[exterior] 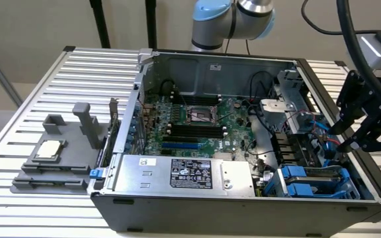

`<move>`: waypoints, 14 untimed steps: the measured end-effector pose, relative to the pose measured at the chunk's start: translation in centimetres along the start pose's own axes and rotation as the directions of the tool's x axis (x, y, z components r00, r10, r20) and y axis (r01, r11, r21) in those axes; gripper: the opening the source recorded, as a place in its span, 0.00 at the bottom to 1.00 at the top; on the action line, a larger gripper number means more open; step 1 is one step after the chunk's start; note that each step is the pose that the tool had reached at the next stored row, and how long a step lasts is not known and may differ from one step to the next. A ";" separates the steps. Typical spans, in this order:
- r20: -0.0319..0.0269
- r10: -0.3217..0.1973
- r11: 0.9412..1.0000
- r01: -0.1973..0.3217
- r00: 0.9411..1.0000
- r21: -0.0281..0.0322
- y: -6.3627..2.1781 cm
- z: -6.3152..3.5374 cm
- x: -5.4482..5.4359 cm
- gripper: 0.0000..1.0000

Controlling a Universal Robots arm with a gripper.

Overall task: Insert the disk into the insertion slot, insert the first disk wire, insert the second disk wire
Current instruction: 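Insert the first disk wire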

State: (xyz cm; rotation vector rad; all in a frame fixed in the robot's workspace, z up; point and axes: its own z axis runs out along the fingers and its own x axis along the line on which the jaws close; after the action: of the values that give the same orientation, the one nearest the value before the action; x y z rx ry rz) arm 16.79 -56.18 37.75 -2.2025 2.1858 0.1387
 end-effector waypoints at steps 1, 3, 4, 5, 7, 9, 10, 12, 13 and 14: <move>-0.001 0.000 1.000 0.000 1.000 0.000 -0.04 0.18 0.0 0.40; -0.004 -0.001 1.000 0.001 1.000 0.000 -0.06 0.55 0.1 0.40; -0.004 -0.002 1.000 0.002 1.000 0.000 -0.07 0.73 0.1 0.40; -0.005 -0.002 1.000 0.002 1.000 0.000 -0.08 0.91 0.1 0.40; -0.007 -0.003 1.000 0.003 1.000 0.000 -0.09 1.28 0.1 0.40; -0.011 -0.004 1.000 0.004 1.000 0.000 -0.11 1.61 0.1 0.40; -0.013 -0.004 1.000 0.004 1.000 0.000 -0.11 1.75 0.1 0.40; -0.018 -0.005 1.000 0.005 1.000 -0.001 -0.11 1.86 0.2 0.40; -0.020 -0.005 1.000 0.005 1.000 -0.001 -0.10 1.87 0.2 0.40; -0.021 -0.006 1.000 0.006 1.000 -0.001 -0.05 1.87 0.2 0.40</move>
State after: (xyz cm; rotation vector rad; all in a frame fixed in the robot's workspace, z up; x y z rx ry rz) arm 16.77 -56.17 35.87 -2.2210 2.1901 0.1164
